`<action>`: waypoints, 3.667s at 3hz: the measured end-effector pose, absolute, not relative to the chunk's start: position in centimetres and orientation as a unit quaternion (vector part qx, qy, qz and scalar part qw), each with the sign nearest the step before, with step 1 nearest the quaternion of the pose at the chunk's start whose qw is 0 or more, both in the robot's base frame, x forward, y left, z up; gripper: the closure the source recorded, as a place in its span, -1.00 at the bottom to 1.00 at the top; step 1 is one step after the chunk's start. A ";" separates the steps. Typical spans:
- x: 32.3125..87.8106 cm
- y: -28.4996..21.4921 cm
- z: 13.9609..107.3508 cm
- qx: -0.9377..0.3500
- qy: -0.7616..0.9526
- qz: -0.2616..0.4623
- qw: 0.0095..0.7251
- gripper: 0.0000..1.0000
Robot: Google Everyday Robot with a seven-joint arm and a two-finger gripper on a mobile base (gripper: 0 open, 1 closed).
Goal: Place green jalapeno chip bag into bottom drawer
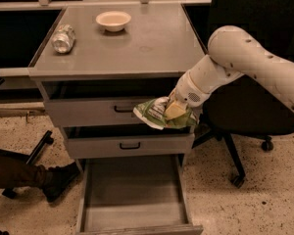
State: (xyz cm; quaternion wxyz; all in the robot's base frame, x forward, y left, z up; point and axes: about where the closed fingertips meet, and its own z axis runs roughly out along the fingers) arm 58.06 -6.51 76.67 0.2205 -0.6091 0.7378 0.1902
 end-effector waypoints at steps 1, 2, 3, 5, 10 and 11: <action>58.1 -6.5 76.7 -0.609 0.738 0.190 0.220 1.00; 56.9 -6.0 71.5 -0.603 0.744 0.217 0.187 1.00; 54.5 -4.5 62.4 -0.620 0.726 0.255 0.152 1.00; 50.3 -0.1 53.2 -0.660 0.677 0.282 0.162 1.00; 61.9 9.4 38.2 -0.477 0.728 0.300 0.391 1.00; 62.6 5.8 35.0 -0.402 0.751 0.299 0.430 1.00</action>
Offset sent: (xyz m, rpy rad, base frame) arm -0.0316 0.0103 -0.1338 -0.0002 0.2273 0.0153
